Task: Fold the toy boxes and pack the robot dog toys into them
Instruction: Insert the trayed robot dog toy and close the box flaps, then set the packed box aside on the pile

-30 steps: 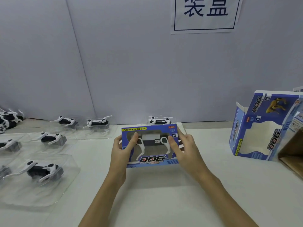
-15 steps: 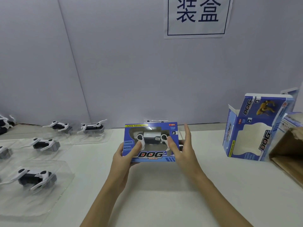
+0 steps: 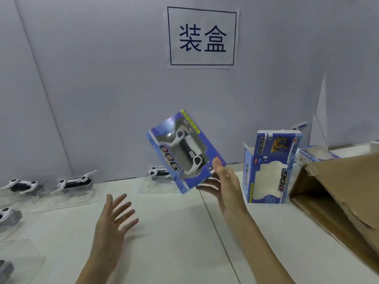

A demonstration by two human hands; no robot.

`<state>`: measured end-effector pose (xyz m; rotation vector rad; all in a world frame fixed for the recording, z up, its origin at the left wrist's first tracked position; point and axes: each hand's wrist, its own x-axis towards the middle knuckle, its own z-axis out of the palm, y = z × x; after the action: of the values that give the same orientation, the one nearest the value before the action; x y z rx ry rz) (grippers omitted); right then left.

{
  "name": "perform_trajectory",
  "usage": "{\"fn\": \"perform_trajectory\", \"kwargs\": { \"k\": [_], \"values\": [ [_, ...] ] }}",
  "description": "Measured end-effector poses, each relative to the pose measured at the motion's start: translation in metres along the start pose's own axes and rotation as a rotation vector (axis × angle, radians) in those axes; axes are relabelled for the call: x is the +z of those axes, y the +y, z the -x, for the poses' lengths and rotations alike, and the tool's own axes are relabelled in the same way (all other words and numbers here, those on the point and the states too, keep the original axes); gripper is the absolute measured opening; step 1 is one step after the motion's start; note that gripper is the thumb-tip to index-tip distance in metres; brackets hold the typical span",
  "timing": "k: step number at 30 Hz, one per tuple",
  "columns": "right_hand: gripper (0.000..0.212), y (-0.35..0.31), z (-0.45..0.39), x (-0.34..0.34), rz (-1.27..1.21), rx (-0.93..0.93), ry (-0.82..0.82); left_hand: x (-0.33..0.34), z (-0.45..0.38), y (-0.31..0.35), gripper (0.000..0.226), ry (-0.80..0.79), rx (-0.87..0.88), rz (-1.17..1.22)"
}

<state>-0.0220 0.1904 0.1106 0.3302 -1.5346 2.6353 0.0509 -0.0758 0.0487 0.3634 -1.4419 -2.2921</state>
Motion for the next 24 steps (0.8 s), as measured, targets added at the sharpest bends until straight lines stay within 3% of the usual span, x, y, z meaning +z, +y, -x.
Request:
{"fn": "perform_trajectory", "kwargs": {
  "k": [2,5,9,16,20,24],
  "values": [
    [0.068,-0.014,-0.001,-0.001,-0.262,-0.215,0.096,-0.005,0.001,0.001,0.059,-0.027,-0.021,-0.026],
    [0.083,-0.037,0.0,-0.013,-0.361,-0.465,0.333,-0.005,-0.001,-0.002,0.06,-0.046,-0.052,-0.057],
    [0.069,-0.059,-0.008,-0.064,-0.377,-0.555,0.698,-0.001,-0.003,-0.006,0.061,-0.07,-0.073,-0.098],
    [0.053,-0.02,-0.025,-0.093,0.236,-0.385,0.639,0.003,-0.003,-0.012,0.066,-0.123,-0.088,-0.162],
    [0.095,0.011,-0.031,-0.088,0.882,-0.428,0.679,0.002,-0.001,-0.011,0.068,-0.131,-0.087,-0.172],
    [0.126,0.022,-0.039,-0.104,1.052,-0.301,0.756,0.001,0.003,-0.012,0.068,-0.137,-0.081,-0.18]
  ]
}}
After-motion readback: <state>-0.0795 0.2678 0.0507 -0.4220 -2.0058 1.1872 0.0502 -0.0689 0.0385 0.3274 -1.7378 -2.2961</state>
